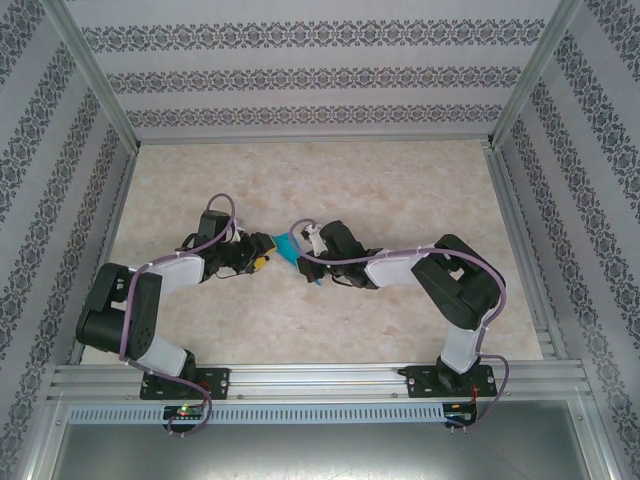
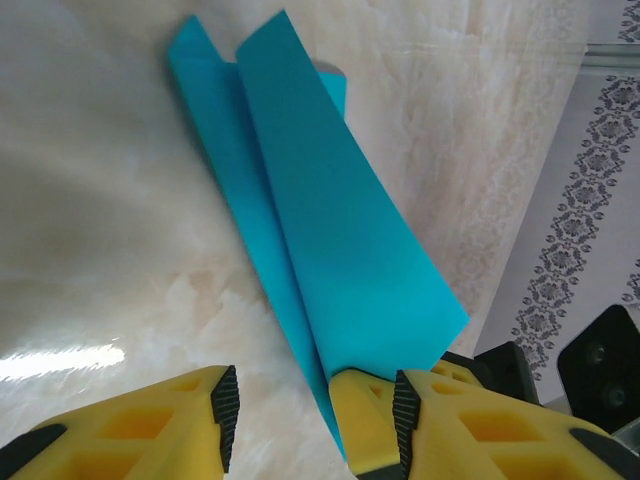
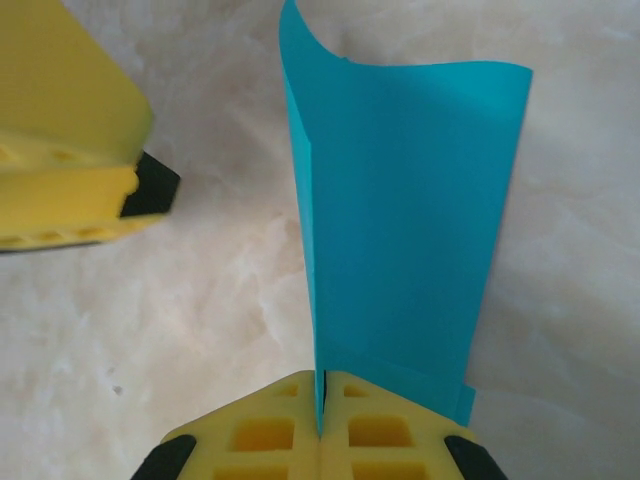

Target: Fold a paper plane with a square sheet of paper (pick it up from the middle)

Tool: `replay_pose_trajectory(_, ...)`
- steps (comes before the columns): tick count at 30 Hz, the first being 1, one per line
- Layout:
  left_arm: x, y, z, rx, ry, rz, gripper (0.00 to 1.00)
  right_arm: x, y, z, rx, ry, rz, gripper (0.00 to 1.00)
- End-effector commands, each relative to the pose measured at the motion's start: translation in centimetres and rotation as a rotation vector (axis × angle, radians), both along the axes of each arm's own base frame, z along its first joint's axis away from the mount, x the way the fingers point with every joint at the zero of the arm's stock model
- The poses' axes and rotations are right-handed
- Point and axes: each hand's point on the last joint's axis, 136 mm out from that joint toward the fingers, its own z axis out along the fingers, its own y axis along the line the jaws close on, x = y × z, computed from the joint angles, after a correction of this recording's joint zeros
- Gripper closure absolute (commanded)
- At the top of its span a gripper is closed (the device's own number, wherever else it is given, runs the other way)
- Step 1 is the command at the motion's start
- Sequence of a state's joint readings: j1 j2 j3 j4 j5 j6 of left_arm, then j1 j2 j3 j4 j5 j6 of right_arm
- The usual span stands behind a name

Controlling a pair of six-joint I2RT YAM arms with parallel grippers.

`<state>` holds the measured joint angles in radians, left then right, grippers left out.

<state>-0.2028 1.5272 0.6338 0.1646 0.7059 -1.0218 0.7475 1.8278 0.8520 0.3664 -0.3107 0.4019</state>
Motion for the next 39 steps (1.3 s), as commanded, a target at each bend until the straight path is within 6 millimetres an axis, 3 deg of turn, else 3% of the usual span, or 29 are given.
replay_pose_trajectory(1, 0.6, -1.4, 0.9, -0.034, -0.06, -0.039, 0.53, 0.0, 0.8, 0.3, 0.052, 0.099, -0.014, 1.0)
replay_pose_trajectory(10, 0.9, -2.3, 0.5, -0.053, -0.074, -0.055, 0.55, 0.1, 0.9, 0.8, 0.161, 0.185, -0.051, 1.0)
replay_pose_trajectory(17, 0.8, -2.4, 0.1, -0.053, -0.077, -0.057, 0.56, 0.0, 1.2, -0.2, 0.183, 0.288, -0.07, 1.0)
replay_pose_trajectory(29, 0.8, -3.4, -0.4, -0.107, -0.079, -0.081, 0.58, 0.3, 1.0, -1.3, 0.19, 0.342, -0.098, 1.0)
replay_pose_trajectory(39, 0.7, -4.8, -0.8, -0.119, -0.077, -0.12, 0.59, 0.4, 1.3, -1.0, 0.25, 0.381, -0.091, 1.0)
